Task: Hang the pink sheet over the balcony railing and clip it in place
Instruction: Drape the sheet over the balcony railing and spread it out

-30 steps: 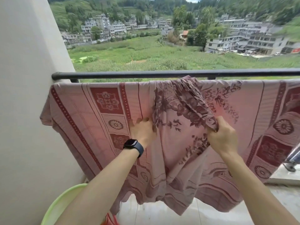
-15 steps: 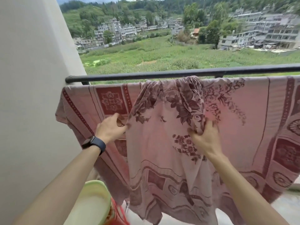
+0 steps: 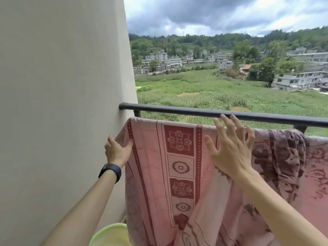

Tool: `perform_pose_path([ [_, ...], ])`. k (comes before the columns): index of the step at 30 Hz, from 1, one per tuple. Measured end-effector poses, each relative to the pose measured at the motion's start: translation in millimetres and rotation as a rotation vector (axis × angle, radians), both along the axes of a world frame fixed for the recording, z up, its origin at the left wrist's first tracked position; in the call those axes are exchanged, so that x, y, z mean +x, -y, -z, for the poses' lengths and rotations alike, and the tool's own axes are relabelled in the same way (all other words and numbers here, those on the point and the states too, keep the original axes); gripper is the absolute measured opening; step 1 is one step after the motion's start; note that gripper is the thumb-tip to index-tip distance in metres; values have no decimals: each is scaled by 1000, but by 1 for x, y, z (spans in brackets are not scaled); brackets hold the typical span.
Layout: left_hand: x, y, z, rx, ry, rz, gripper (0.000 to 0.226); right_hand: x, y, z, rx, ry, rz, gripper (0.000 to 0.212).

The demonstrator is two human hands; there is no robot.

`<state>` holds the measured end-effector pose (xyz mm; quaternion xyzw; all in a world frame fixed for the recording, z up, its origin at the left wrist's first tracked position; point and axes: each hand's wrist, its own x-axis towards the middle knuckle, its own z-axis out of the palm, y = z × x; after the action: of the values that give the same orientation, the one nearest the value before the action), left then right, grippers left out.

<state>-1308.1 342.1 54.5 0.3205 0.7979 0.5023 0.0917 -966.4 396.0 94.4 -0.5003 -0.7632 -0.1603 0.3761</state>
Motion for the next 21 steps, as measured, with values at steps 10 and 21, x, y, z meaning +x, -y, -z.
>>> perform_pose_path([
  [10,-101,-51,-77,383,-233,269,18,-82,-72,-41,94,-76,18,42],
  [21,-72,-93,-66,50,-303,734,49,-72,-51,-51,3,86,262,49],
])
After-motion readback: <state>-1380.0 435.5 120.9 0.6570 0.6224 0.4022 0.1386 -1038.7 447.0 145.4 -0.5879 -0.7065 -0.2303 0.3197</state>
